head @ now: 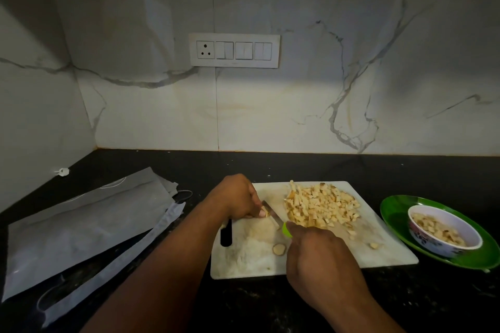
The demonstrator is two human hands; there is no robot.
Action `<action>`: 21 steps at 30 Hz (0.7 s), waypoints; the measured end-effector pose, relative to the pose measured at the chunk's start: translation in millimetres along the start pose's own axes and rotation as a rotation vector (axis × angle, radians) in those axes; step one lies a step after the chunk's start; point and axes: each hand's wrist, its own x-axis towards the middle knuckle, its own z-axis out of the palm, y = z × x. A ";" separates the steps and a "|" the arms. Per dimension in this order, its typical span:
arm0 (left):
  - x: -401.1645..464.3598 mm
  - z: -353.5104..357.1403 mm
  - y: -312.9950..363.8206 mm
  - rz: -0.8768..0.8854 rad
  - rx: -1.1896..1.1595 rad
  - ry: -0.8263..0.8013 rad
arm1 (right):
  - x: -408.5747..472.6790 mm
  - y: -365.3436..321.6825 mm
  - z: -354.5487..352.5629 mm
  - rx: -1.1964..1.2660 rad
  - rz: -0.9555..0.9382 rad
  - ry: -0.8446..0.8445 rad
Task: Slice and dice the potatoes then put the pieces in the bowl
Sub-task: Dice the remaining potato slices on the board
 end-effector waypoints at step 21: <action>-9.0 -0.5 5.7 0.008 0.039 0.001 | -6.6 -6.1 -17.9 0.014 0.039 0.038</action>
